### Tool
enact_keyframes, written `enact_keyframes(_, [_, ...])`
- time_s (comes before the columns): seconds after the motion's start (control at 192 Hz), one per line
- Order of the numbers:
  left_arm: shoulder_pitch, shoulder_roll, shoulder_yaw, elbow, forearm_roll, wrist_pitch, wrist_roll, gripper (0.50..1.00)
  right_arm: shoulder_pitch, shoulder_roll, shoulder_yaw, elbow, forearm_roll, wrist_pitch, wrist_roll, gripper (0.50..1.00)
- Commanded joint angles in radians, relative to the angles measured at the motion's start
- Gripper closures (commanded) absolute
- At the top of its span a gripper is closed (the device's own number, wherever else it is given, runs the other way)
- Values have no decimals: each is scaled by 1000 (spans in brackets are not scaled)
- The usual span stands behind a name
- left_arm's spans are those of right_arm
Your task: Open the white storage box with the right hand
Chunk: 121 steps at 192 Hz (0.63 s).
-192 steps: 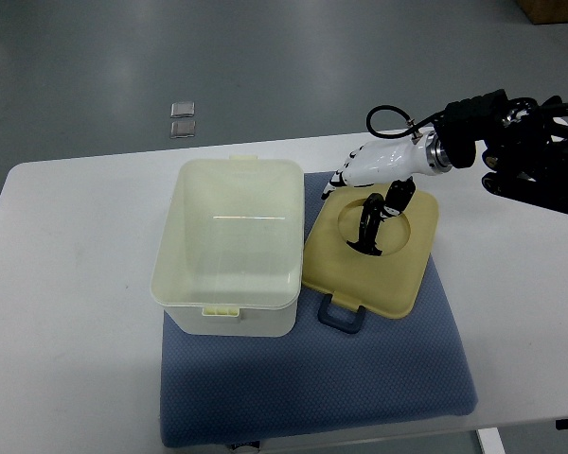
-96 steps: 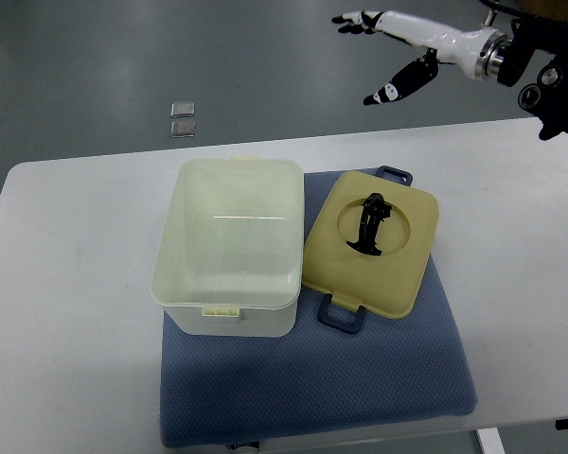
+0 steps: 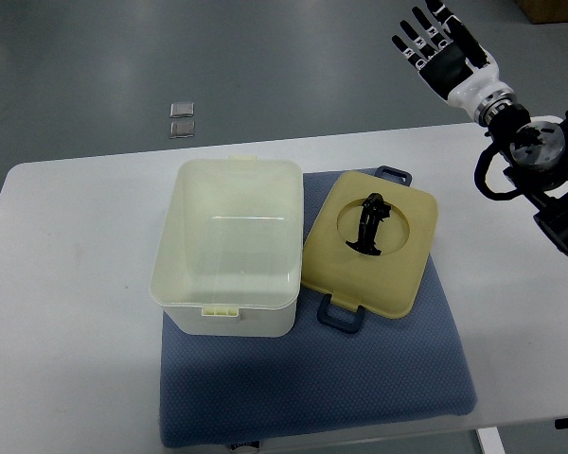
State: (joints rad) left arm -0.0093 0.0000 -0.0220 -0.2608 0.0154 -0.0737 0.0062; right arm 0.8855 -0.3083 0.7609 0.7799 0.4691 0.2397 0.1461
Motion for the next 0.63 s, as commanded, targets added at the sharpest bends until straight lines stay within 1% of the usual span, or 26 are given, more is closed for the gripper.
enact_keyframes(0.0, [0, 0, 1, 0, 0, 0, 0, 500, -53, 23, 14, 1, 8, 108, 10, 579])
enact_keyframes(0.068, [0, 0, 1, 0, 0, 0, 0, 500, -69, 24, 8, 1, 0, 145, 10, 579])
enact_keyframes(0.171, [0, 0, 2, 0, 0, 0, 0, 500, -100, 23, -2, 1, -15, 167, 10, 581])
enact_keyframes(0.353, [0, 0, 1, 0, 0, -1, 0, 500, -122, 23, 5, -2, -109, 170, 12, 579])
enact_keyframes(0.623, [0, 0, 1, 0, 0, -1, 0, 500, -129, 23, 5, -22, -110, 170, 13, 581])
